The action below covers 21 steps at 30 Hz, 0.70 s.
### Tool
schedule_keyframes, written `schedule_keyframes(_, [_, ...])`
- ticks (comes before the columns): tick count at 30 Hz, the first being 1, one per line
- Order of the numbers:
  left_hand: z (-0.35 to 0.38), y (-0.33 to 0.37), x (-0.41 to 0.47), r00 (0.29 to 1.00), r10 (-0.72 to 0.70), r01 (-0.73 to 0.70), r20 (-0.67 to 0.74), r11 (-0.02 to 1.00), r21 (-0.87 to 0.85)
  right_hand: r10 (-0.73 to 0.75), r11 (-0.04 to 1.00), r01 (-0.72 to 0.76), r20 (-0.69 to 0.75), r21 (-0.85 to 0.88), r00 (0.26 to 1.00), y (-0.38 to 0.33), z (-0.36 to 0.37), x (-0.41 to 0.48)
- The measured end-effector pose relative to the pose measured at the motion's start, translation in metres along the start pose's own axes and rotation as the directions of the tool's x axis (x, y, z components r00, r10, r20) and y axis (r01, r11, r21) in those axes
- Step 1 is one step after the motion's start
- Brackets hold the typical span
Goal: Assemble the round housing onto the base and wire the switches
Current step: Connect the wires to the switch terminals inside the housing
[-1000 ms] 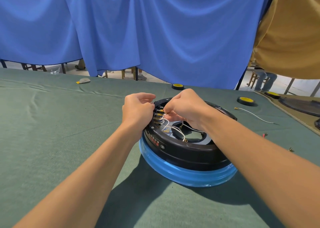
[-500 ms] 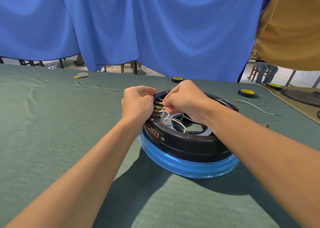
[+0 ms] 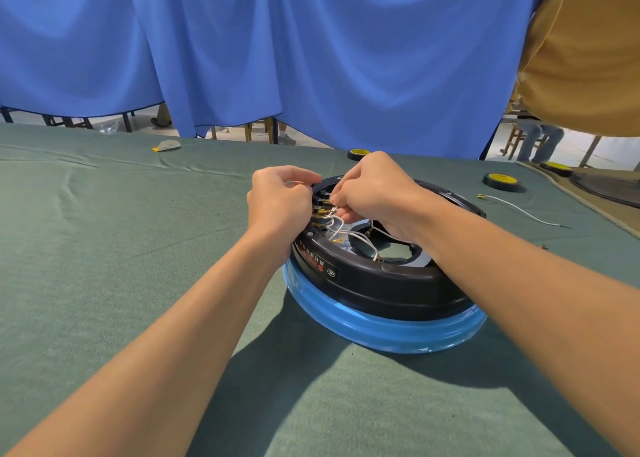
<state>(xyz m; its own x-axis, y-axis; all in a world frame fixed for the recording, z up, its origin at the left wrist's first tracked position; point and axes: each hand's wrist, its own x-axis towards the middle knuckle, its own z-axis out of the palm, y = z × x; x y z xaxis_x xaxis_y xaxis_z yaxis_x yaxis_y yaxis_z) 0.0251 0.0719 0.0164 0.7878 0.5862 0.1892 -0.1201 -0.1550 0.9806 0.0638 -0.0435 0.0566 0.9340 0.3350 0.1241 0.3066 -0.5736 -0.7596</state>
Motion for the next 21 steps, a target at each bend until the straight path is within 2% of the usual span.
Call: schedule_keyframes(21, [0.0007,0.0002,-0.0003,1.000,-0.009,0.009,-0.003,1.000,0.008,0.016,0.996,-0.018,0.031,0.086,0.999,0.0001,-0.0011,-0.0025])
